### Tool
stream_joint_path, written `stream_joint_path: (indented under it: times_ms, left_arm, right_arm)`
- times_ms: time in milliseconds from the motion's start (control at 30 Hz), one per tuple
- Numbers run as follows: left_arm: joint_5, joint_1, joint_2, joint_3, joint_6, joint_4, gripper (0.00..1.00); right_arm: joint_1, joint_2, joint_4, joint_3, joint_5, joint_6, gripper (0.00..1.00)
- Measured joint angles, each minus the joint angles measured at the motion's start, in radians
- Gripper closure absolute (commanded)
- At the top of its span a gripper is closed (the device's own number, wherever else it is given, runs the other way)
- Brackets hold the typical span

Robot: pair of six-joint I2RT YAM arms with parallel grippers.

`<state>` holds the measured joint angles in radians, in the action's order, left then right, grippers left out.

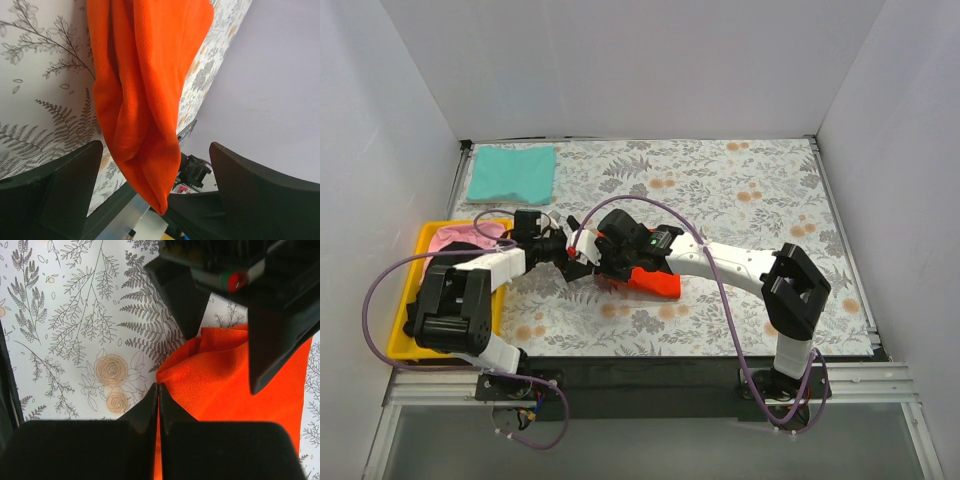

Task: Fold and stack the t-shirts
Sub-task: Neatly place the folded tshirt to the corner

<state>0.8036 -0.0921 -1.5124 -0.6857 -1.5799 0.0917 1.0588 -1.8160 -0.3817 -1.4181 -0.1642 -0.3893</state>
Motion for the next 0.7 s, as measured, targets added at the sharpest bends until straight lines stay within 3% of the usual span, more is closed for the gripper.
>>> stream_joint_path:
  times_ms: [233, 467, 633, 700]
  left_arm:
    - [-0.066, -0.076, -0.068, 0.006, -0.063, -0.041, 0.12]
    - [-0.136, -0.076, -0.142, -0.033, -0.056, -0.041, 0.41]
    - [-0.137, -0.082, -0.225, -0.098, -0.066, -0.084, 0.42]
    - [-0.135, -0.093, -0.246, -0.100, -0.077, -0.106, 0.48]
  right_arm:
    - [0.000, -0.003, 0.000, 0.000, -0.008, 0.001, 0.99]
    - [0.000, -0.005, 0.000, 0.000, -0.029, 0.016, 0.99]
    - [0.000, -0.005, 0.000, 0.000, -0.035, 0.024, 0.99]
    - [0.000, -0.005, 0.000, 0.000, -0.037, 0.026, 0.99]
